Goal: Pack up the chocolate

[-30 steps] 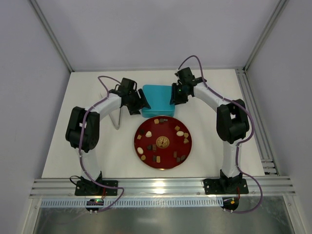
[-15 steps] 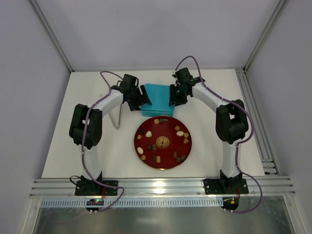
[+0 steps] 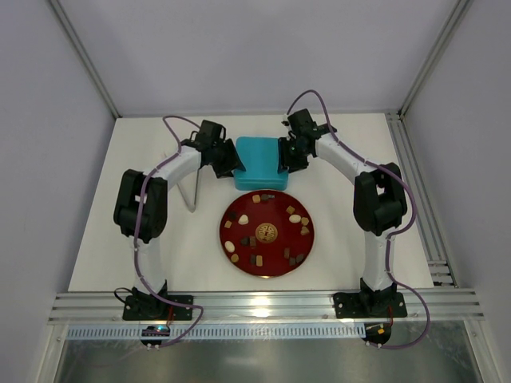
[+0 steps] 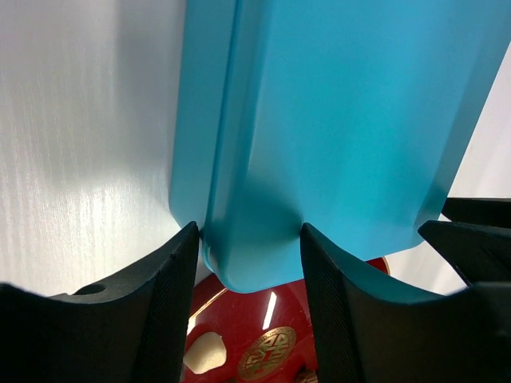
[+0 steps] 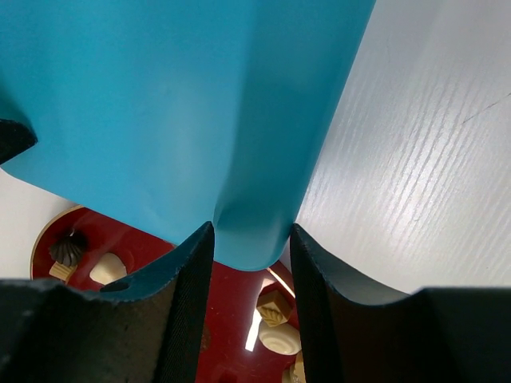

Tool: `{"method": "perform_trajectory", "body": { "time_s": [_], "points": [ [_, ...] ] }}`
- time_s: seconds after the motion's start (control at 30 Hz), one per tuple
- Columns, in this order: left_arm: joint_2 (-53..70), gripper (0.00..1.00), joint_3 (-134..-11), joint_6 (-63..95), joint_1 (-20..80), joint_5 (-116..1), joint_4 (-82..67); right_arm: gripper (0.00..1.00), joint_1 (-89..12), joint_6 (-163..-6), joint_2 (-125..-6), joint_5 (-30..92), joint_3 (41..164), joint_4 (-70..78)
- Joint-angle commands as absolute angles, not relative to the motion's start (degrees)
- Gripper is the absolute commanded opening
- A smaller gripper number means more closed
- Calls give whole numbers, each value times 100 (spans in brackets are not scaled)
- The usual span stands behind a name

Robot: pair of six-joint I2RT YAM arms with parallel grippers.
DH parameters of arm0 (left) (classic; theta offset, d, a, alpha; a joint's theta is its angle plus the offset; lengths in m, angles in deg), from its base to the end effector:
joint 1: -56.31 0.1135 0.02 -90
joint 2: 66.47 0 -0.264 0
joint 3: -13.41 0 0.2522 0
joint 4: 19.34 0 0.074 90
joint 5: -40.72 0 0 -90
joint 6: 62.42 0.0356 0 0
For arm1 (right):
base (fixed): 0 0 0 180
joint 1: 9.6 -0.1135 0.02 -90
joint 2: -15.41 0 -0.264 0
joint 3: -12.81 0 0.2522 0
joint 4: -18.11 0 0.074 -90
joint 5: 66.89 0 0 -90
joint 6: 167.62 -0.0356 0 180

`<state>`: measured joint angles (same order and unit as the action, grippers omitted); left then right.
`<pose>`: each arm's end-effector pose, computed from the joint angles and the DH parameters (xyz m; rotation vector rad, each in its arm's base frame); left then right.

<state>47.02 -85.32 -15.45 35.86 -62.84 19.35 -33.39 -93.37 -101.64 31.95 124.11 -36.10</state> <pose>0.4035 -0.1594 0.2041 -0.4132 2.5969 -0.7221 0.4056 0.1848 0.2288 -0.2421 2.6557 0.4359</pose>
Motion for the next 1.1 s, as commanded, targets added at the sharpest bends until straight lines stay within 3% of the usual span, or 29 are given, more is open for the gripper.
{"method": "perform_trajectory", "body": {
  "time_s": [0.0,0.27,0.7,1.07],
  "points": [
    [4568,49,-8428,-1549,3530,-6352,1815,45,-3412,-9291,-10201,3383,12703,-3564],
    [4559,47,-8323,-1549,3513,-6378,1955,45,-3412,-9300,-10157,3269,12492,-3538],
    [4523,60,-8366,-1347,3513,-6264,2492,50,-3403,-9309,-9999,3129,12176,-3423],
    [4690,73,-9096,-1083,3610,-6325,2747,57,-3114,-9326,-9920,3365,12395,-3371]
  ]
}}
